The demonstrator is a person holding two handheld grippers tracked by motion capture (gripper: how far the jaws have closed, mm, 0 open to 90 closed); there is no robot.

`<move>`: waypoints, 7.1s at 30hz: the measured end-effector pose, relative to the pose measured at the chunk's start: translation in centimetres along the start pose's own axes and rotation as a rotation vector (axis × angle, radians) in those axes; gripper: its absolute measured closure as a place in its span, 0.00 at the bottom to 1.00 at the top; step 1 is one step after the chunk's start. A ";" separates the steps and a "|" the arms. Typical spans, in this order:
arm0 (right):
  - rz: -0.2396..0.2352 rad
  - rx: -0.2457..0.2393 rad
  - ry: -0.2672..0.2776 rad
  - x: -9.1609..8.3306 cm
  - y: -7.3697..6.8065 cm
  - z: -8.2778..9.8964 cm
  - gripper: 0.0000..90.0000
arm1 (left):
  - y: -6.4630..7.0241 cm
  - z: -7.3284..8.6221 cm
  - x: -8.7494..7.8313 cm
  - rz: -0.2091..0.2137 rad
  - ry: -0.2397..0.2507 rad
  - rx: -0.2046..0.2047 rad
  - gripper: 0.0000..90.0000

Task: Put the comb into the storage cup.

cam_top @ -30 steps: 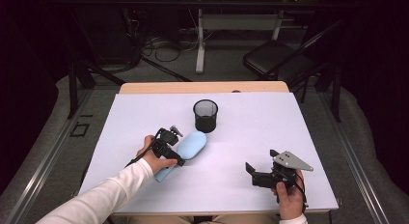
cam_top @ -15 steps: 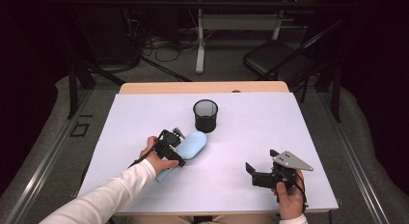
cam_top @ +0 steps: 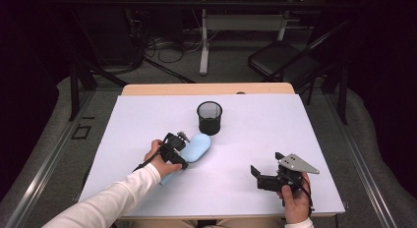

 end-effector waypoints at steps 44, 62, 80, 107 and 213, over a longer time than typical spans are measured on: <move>0.001 0.001 -0.002 0.1 0.1 0.1 0.01 | 0.2 0.1 0.0 -0.032 -0.002 0.050 0.75; 0.003 -0.002 -0.009 0.2 0.2 0.2 0.02 | 0.1 0.4 -0.1 -0.012 0.046 0.049 0.77; 0.004 0.002 -0.011 0.2 0.2 0.2 0.02 | 0.0 0.7 -0.2 0.020 0.101 0.031 0.77; 0.007 0.003 -0.012 0.2 0.3 0.3 0.02 | 0.3 0.1 -3.9 0.055 0.258 0.016 0.78; 0.028 0.014 -0.035 0.6 0.4 0.6 0.02 | 2.6 -8.2 -13.6 0.026 0.853 0.081 0.78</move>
Point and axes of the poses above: each handheld gripper's, and its own axes: x roughly forward along the jaws, z roughly out of its underside, y roughly to its right, the point moved 9 cm from there along x, roughly forward along the jaws, and after that the axes turned 4 degrees about z, right-handed, at the moved point
